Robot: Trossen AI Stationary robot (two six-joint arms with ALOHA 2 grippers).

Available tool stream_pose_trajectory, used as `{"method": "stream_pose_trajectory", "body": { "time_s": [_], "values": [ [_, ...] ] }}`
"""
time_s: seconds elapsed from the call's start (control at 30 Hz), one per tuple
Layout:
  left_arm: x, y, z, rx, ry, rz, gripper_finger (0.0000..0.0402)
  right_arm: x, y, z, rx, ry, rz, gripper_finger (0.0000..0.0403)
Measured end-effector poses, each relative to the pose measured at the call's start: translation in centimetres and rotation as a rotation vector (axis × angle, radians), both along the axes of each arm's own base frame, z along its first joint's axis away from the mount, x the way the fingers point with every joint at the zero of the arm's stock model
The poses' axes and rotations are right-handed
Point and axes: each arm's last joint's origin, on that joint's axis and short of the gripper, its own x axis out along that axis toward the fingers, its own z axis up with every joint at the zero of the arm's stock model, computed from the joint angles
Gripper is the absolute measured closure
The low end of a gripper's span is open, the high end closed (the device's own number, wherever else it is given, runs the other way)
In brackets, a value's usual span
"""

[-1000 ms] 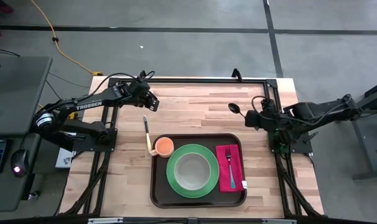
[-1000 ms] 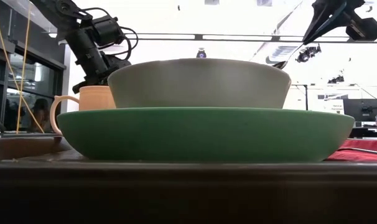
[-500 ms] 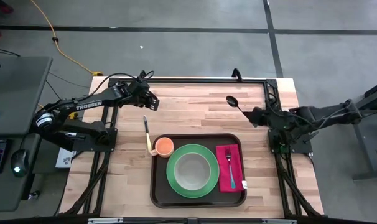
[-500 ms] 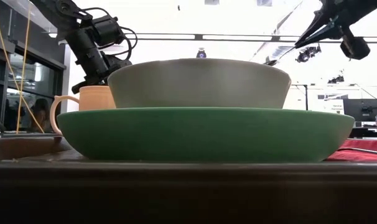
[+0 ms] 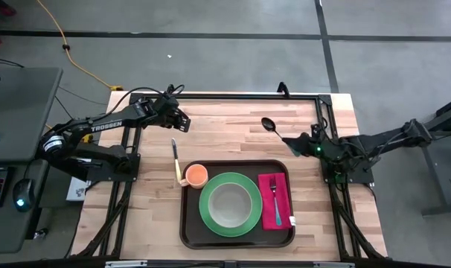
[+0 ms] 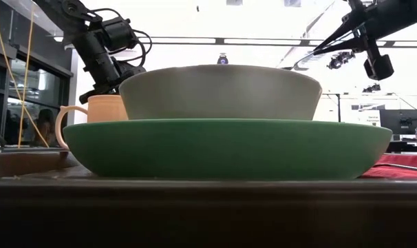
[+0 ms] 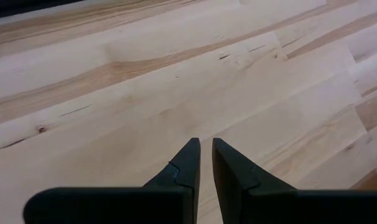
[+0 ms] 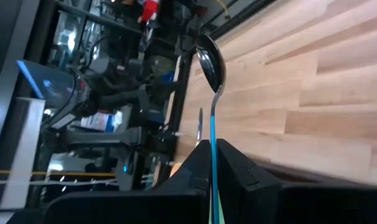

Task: Set up tray
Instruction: Put the blue spoon on top of the red napkin to the left of the blue fork on the black tray

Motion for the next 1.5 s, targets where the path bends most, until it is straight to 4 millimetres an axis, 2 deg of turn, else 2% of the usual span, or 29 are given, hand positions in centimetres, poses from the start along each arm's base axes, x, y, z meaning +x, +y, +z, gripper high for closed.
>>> {"method": "stream_pose_trajectory", "body": {
  "time_s": [0.13, 0.43, 0.73, 1.07, 1.33, 1.5],
  "values": [
    [0.0, 0.0, 0.0, 0.0, 0.0, 0.001, 0.0328, 0.1, 0.5, -0.6, 0.032, -0.013, 0.045, 0.0403],
    [0.3, 0.0, 0.2, -0.027, -0.064, -0.011, 0.0328, 0.1, 1.2, -0.5, 0.059, -0.025, 0.109, 0.0403],
    [1.6, 0.3, 1.4, -0.042, -0.283, -0.131, 0.0328, 0.3, 1.3, -0.5, 0.015, -0.016, 0.084, 0.0403],
    [3.4, -0.5, 3.4, -0.051, -0.549, -0.238, 0.0328, 2.4, 1.8, -0.7, -0.091, -0.036, -0.006, 0.0403],
    [4.4, -1.7, 4.1, -0.076, -0.638, -0.261, 0.0328, 4.3, 2.2, -1.2, -0.188, -0.035, -0.091, 0.0403],
    [4.5, -1.7, 4.3, -0.112, -0.666, -0.229, 0.0328, 5.0, 2.3, -1.3, -0.249, -0.031, -0.157, 0.0403]
  ]
}}
